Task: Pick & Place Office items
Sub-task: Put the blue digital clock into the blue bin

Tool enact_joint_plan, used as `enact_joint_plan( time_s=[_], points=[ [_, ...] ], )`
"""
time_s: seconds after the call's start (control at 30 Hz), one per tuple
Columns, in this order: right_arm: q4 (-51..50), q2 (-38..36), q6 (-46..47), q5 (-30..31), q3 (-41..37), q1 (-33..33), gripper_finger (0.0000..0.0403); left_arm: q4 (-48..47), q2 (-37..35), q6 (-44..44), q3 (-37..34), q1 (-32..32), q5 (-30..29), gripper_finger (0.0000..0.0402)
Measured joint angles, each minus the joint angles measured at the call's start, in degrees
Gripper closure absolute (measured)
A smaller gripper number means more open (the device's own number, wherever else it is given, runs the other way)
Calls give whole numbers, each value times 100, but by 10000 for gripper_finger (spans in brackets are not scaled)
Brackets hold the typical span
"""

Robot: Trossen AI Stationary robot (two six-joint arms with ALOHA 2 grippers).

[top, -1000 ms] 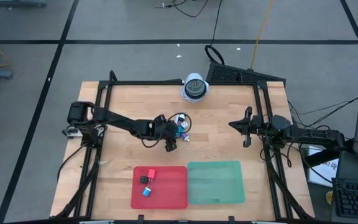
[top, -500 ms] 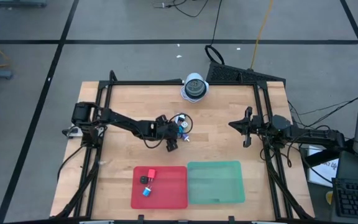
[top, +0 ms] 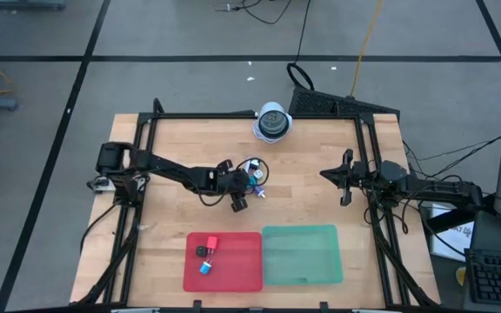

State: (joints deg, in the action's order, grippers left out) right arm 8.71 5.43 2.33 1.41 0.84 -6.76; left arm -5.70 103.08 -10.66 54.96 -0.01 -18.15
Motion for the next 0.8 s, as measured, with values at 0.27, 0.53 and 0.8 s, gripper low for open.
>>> enact_joint_plan(
  time_s=[0.27,0.53,0.8],
  points=[
    [0,-2,1,0,0,0,398,-572,-1032,737,2,-85,-851,234],
    [4,11,2,2,0,0,401,-1699,-1978,1501,7,-478,-1559,246],
    [-7,35,1,0,0,0,399,-1859,-2082,1783,0,-834,-2338,233]
  ],
)
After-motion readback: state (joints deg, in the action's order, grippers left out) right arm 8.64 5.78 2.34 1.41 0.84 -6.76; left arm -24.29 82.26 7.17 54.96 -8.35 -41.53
